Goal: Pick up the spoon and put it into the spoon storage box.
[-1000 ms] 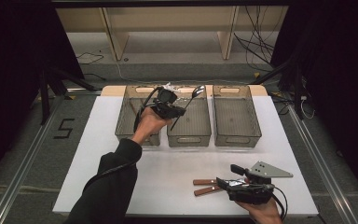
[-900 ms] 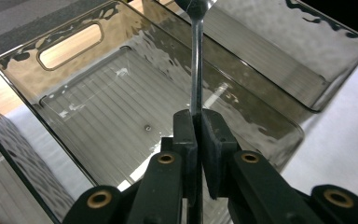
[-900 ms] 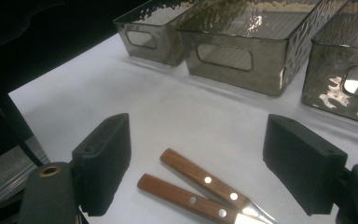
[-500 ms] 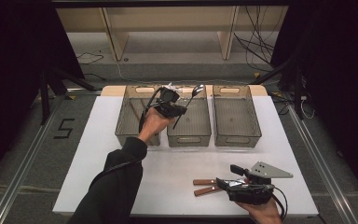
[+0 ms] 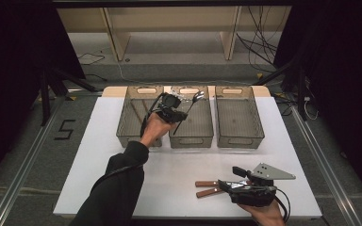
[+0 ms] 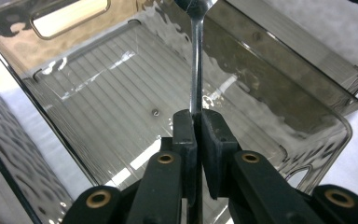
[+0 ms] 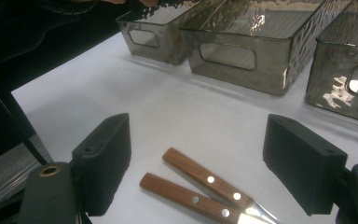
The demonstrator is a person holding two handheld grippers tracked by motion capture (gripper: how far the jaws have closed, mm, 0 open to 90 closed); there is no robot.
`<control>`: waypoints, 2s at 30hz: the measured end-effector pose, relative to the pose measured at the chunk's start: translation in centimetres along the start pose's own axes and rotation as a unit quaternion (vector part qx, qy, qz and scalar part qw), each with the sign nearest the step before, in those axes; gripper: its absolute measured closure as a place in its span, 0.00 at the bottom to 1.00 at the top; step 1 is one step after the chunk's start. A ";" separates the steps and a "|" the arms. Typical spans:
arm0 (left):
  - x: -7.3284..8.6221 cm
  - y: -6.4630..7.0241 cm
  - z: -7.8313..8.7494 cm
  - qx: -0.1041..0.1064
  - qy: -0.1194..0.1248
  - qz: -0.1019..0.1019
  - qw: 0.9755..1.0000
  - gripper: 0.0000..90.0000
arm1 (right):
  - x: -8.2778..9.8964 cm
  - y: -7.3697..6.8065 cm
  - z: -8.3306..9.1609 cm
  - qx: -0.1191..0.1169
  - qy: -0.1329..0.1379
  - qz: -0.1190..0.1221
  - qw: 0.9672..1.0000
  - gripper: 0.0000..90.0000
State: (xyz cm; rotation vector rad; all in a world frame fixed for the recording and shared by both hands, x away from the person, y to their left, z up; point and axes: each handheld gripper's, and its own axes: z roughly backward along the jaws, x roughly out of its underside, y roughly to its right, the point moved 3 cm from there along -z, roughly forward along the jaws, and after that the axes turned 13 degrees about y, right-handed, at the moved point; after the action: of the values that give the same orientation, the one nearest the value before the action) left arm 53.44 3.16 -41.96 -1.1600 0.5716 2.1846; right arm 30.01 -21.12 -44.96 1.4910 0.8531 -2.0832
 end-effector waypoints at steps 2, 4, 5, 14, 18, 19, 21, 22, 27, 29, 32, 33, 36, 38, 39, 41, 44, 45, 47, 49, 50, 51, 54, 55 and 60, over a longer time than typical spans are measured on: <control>0.1 -0.1 -0.1 -0.002 -0.005 0.003 1.000 0.93 | 0.0 0.0 0.0 0.000 0.000 0.000 1.000 0.27; 0.2 -0.2 -0.2 -0.002 -0.008 0.006 1.000 0.93 | 0.0 0.0 0.0 0.000 0.000 0.000 1.000 0.27; 0.3 -0.2 -0.2 -0.002 -0.011 0.003 1.000 0.93 | 0.0 0.0 0.0 0.000 0.000 0.000 1.000 0.27; -0.2 -0.2 0.0 -0.003 0.000 0.032 0.999 0.67 | 0.0 0.0 0.0 -0.001 0.000 -0.001 1.000 0.27; -0.9 0.1 0.8 0.001 0.005 0.031 1.000 0.51 | 0.0 0.0 0.0 -0.001 0.001 0.000 1.000 0.27; -1.0 0.2 1.0 0.004 0.004 0.032 0.999 0.47 | 0.0 0.0 0.0 -0.001 0.000 0.000 1.000 0.27; -1.2 0.4 1.5 0.006 0.009 0.031 0.999 0.42 | 0.0 0.0 0.0 0.000 0.000 0.000 1.000 0.27; -1.3 0.5 1.8 0.009 0.010 0.031 0.999 0.41 | 0.0 0.0 0.0 0.000 0.000 -0.001 1.000 0.27; -1.5 0.8 3.2 0.014 0.015 0.028 0.999 0.31 | 0.0 0.1 0.0 0.000 0.000 -0.001 1.000 0.27; -1.5 0.9 3.8 0.018 0.020 0.028 0.999 0.29 | 0.0 0.0 -0.1 0.000 0.000 -0.001 1.000 0.27; -1.3 1.1 4.8 0.029 0.024 0.032 0.999 0.24 | 0.0 0.1 0.0 0.001 0.003 0.000 1.000 0.27; -1.2 1.2 5.1 0.030 0.028 0.034 0.999 0.23 | 0.0 0.1 0.0 0.002 0.002 0.000 1.000 0.27; -0.7 1.3 6.1 0.037 0.036 0.039 0.998 0.21 | -0.1 0.2 0.0 0.003 0.003 0.000 1.000 0.27; -0.3 1.4 6.8 0.045 0.041 0.045 0.997 0.21 | -0.1 0.2 0.0 0.003 0.003 0.000 1.000 0.27; -0.1 1.4 7.1 0.049 0.042 0.048 0.997 0.20 | -0.1 0.2 0.0 0.003 0.003 0.000 1.000 0.27; 0.4 1.4 7.7 0.053 0.047 0.053 0.996 0.19 | -0.1 0.2 0.0 0.003 0.002 0.000 1.000 0.27; 1.1 1.8 8.7 0.062 0.059 0.056 0.995 0.18 | -0.2 0.2 0.0 0.004 0.000 0.000 1.000 0.27; 1.4 1.9 9.1 0.065 0.062 0.056 0.994 0.18 | -0.2 0.2 0.1 0.005 0.000 0.002 1.000 0.27; 2.0 2.1 9.9 0.071 0.071 0.058 0.993 0.18 | -0.2 0.3 0.1 0.005 0.000 0.002 1.000 0.27; 2.6 2.3 10.6 0.074 0.078 0.061 0.992 0.18 | -0.3 0.3 0.1 0.006 0.000 0.003 1.000 0.27; 3.0 2.4 10.8 0.075 0.079 0.062 0.992 0.18 | -0.3 0.3 0.1 0.006 -0.001 0.002 1.000 0.27; 3.3 2.4 11.1 0.075 0.080 0.061 0.992 0.18 | -0.3 0.3 0.1 0.006 -0.001 0.003 1.000 0.27; 4.2 2.4 11.8 0.074 0.077 0.055 0.993 0.18 | -0.3 0.3 0.1 0.007 -0.002 0.005 1.000 0.27; 4.5 2.4 12.0 0.070 0.079 0.054 0.993 0.18 | -0.3 0.4 0.1 0.007 -0.002 0.006 1.000 0.27; 5.7 2.2 13.2 0.058 0.088 0.041 0.994 0.18 | -0.3 0.4 0.0 0.007 -0.004 0.008 1.000 0.27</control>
State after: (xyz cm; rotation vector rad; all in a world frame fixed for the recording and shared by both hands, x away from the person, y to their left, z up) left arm 41.69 11.35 -39.61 -1.2948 0.8236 2.0975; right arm 30.38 -21.44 -44.76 1.4910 0.8225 -2.0854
